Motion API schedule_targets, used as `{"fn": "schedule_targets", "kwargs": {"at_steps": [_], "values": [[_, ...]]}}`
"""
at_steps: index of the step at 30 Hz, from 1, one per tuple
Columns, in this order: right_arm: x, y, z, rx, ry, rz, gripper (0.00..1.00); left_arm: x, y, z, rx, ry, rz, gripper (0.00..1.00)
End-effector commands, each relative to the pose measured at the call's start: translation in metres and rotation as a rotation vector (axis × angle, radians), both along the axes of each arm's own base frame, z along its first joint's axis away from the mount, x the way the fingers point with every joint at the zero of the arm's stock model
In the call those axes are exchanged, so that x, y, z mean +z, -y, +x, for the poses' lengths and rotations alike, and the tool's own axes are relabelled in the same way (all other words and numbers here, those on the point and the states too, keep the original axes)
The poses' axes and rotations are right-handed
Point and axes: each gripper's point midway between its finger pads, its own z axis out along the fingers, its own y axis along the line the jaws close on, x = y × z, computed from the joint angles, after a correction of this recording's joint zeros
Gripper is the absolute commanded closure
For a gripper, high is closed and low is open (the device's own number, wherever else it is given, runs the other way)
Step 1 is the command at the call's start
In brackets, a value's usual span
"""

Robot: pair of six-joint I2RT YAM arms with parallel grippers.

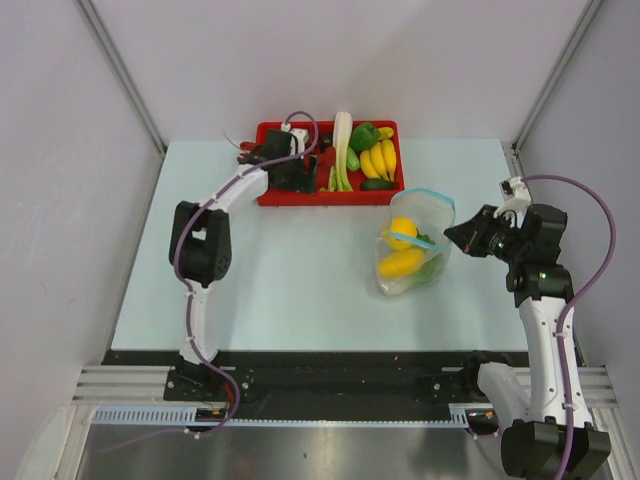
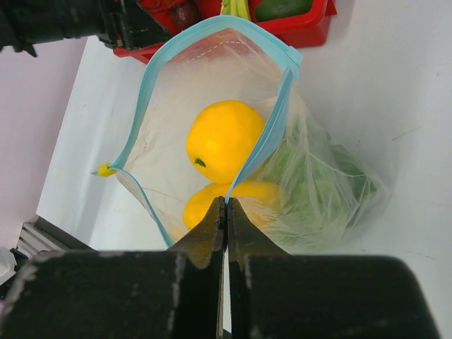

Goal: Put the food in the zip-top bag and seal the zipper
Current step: Pick up the fake fruit from the bin.

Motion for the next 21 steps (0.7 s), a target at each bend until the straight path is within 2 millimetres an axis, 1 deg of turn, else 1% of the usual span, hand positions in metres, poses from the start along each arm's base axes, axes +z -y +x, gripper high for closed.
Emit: {"fn": "schedule_targets", "kwargs": {"at_steps": [1,2,3,4,5,6,7,8,9,10,11,12,13,14,16,17,20,21], "values": [[0.01,0.001,0.005,-0.014,0.039,-0.004,1.0,-0.012,0.004,0.023,0.027,0.026,0.004,0.09],[0.01,0.0,0.005,-0.015,0.04,-0.003,1.0,-0.015,0.004,0.026,0.03,0.03,0.01,0.08],[0.011,0.001,0.005,-0.02,0.043,-0.002,1.0,-0.011,0.005,0.033,0.034,0.05,0.009,0.05],[0.011,0.001,0.005,-0.021,0.044,-0.005,1.0,-0.02,0.003,0.037,0.047,0.046,0.022,0.04],[0.01,0.002,0.005,-0.025,0.041,-0.005,1.0,-0.021,0.003,0.042,0.052,0.055,0.022,0.03],[0.012,0.002,0.005,-0.027,0.045,-0.007,1.0,-0.014,0.003,0.05,0.058,0.081,0.017,0.03],[0.011,0.002,0.005,-0.029,0.04,-0.005,1.0,-0.02,0.003,0.055,0.067,0.081,0.022,0.02],[0.01,0.002,0.004,-0.03,0.037,-0.005,1.0,-0.021,0.004,0.059,0.067,0.089,0.018,0.02],[0.01,0.003,0.005,-0.033,0.037,-0.007,1.0,-0.011,0.006,0.068,0.068,0.114,0.009,0.02],[0.01,0.004,0.005,-0.035,0.041,-0.009,1.0,-0.01,0.006,0.072,0.067,0.117,0.011,0.02],[0.01,0.005,0.006,-0.038,0.04,-0.009,1.0,-0.023,0.006,0.076,0.07,0.102,0.02,0.03],[0.011,0.005,0.006,-0.041,0.042,-0.01,1.0,-0.025,0.005,0.078,0.071,0.096,0.025,0.04],[0.01,0.006,0.007,-0.043,0.04,-0.009,1.0,-0.021,0.006,0.085,0.075,0.113,0.019,0.05],[0.01,0.006,0.007,-0.045,0.04,-0.009,1.0,-0.027,0.005,0.087,0.073,0.106,0.017,0.08],[0.009,0.007,0.007,-0.046,0.039,-0.012,1.0,-0.027,0.006,0.089,0.063,0.112,0.003,0.14],[0.01,0.008,0.007,-0.051,0.043,-0.012,1.0,-0.027,0.007,0.089,0.055,0.11,-0.001,0.23],[0.011,0.01,0.008,-0.056,0.046,-0.013,1.0,-0.016,0.009,0.083,0.026,0.108,-0.027,0.34],[0.01,0.01,0.009,-0.056,0.045,-0.013,1.0,-0.004,0.009,0.079,0.016,0.119,-0.037,0.35]]}}
